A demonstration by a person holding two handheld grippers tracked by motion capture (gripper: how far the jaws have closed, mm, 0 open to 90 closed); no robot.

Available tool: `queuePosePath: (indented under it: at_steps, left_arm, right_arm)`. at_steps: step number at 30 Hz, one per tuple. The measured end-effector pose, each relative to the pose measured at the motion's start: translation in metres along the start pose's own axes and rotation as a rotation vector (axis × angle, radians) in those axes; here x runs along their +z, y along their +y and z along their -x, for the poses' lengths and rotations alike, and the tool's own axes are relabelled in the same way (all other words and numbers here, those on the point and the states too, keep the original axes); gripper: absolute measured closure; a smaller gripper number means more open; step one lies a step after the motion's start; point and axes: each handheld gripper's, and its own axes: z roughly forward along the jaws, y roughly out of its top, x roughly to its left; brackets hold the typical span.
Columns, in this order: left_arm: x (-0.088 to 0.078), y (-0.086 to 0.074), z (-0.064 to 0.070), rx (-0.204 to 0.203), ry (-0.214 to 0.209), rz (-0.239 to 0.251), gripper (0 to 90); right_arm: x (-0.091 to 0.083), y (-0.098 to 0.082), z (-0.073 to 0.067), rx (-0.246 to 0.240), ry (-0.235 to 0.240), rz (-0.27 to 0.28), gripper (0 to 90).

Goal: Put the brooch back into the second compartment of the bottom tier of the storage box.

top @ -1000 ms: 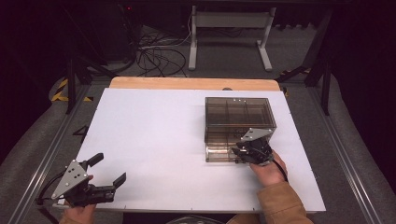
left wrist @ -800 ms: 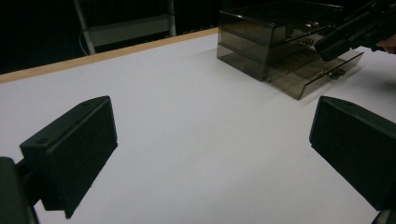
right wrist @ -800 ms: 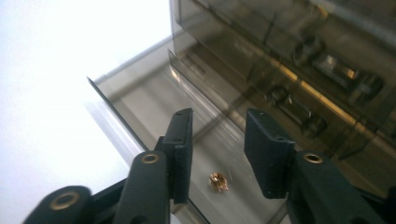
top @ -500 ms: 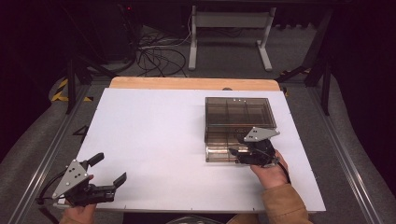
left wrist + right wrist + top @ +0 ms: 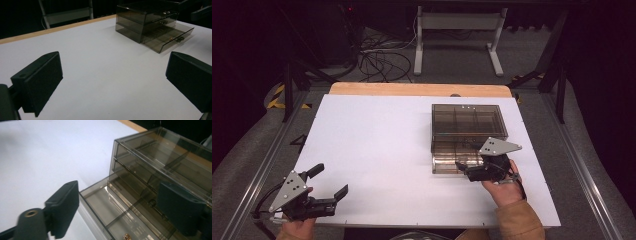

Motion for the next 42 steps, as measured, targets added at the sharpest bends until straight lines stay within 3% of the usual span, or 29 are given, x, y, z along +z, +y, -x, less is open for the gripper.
queuePosePath:
  at_steps: [8,15,23,34,42]
  left_arm:
    - [0.001,0.0,0.001,0.002,-0.001,0.001,1.6]
    - [0.001,0.0,0.001,0.006,0.002,-0.002,1.6]
    - [0.002,-0.001,0.002,0.011,0.003,-0.006,1.6]
    - [0.003,-0.001,0.004,0.019,0.007,-0.014,1.6]
    - [0.005,-0.002,0.005,0.038,0.011,-0.024,1.6]
  right_arm:
    - [-0.017,0.0,-0.005,-0.001,0.008,0.09,1.9]
    - [-0.029,-0.009,-0.007,0.02,0.011,0.138,0.3]
    - [-0.04,-0.032,-0.005,0.059,0.005,0.168,0.0]
    - [-0.058,-0.071,0.0,0.107,-0.067,0.154,0.0]
    - [-0.063,-0.097,0.005,0.154,-0.054,0.118,0.0]
